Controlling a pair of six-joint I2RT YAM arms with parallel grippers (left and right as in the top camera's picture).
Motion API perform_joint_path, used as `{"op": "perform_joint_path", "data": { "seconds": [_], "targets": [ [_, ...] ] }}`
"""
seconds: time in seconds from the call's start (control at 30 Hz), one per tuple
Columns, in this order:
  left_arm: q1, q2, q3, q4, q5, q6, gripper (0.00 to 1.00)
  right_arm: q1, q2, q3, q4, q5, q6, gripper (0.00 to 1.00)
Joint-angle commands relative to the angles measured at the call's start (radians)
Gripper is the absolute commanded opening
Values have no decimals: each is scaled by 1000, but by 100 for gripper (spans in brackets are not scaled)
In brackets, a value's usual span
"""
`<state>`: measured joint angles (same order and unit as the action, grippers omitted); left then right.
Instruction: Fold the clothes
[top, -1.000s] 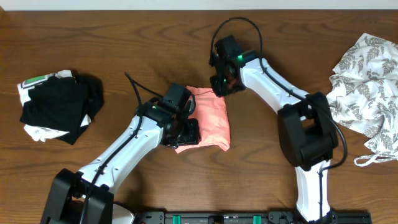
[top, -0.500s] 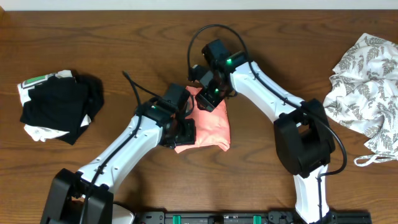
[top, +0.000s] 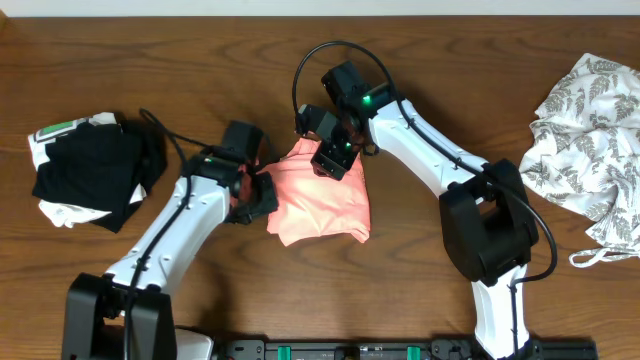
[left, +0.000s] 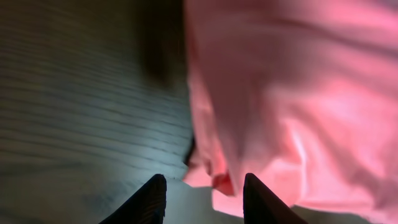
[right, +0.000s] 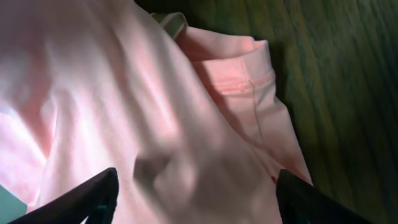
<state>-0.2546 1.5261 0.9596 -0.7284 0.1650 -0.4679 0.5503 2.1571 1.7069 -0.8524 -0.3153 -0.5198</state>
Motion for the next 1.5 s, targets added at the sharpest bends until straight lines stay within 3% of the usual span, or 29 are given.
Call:
{"op": "perform_joint_path", "data": {
  "seconds": [0.0, 0.2, 0.33, 0.47, 0.5, 0.6, 1.07, 1.27, 1.47],
  "targets": [
    [26, 0, -10, 1, -28, -2, 41, 15, 9, 6, 3, -27, -36, 74],
    [35, 0, -10, 0, -28, -1, 41, 42, 69, 6, 14, -26, -35, 60],
    [35, 0, -10, 1, -28, -1, 41, 53, 80, 6, 16, -26, -35, 41],
    [35, 0, -10, 1, -28, -1, 41, 53, 80, 6, 15, -26, -35, 40],
    [35, 0, -10, 1, -28, -1, 41, 52, 80, 6, 15, -26, -35, 35],
    [35, 0, -10, 0, -28, -1, 41, 52, 80, 6, 16, -26, -34, 2],
    [35, 0, -10, 4, -28, 2, 41, 45, 39, 82, 50, 103, 167, 1],
    [35, 0, -10, 5, -36, 2, 42, 6, 27, 92, 100, 155, 404, 1],
    [35, 0, -10, 4, -47, 2, 41, -18, 39, 86, 108, 169, 491, 2]
  ]
}}
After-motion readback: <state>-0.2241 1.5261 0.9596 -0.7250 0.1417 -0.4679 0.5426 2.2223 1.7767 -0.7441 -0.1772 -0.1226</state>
